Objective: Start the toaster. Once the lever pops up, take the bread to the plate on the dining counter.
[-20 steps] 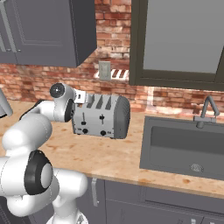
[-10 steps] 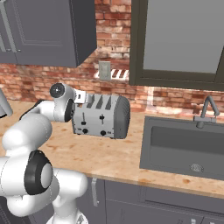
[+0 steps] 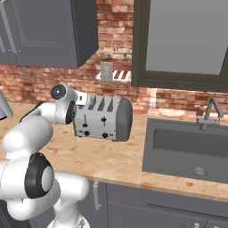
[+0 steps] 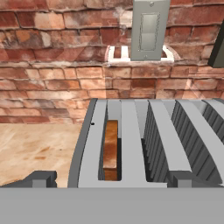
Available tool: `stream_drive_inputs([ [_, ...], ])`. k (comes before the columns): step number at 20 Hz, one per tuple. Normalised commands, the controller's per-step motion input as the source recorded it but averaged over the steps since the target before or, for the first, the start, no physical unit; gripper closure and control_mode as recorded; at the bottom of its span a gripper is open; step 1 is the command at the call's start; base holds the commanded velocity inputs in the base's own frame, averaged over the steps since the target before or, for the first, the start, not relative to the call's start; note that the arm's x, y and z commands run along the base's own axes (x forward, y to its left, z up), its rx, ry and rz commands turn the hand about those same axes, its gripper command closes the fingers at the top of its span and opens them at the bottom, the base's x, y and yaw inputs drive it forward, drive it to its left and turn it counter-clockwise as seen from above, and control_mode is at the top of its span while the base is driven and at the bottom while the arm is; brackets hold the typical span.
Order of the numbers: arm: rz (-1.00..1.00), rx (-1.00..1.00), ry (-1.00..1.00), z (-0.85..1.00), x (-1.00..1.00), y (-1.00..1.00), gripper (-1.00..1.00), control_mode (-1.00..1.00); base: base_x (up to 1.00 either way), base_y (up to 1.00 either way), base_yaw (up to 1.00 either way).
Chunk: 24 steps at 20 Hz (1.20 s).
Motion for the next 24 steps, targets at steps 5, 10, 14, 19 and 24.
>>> stream_drive_inputs([
  [5,0.00,0.00,0.00,0.00,0.00,0.00,-1.00,-1.00,0.00,0.00,0.00],
  [10,0.00,0.00,0.00,0.00,0.00,0.00,-1.00,-1.00,0.00,0.00,0.00],
  [14,0.00,0.00,0.00,0.00,0.00,0.00,-1.00,-1.00,0.00,0.00,0.00],
  [19,0.00,0.00,0.00,0.00,0.00,0.00,-1.00,-1.00,0.00,0.00,0.00],
  [24,0.00,0.00,0.00,0.00,0.00,0.00,-1.00,-1.00,0.00,0.00,0.00],
])
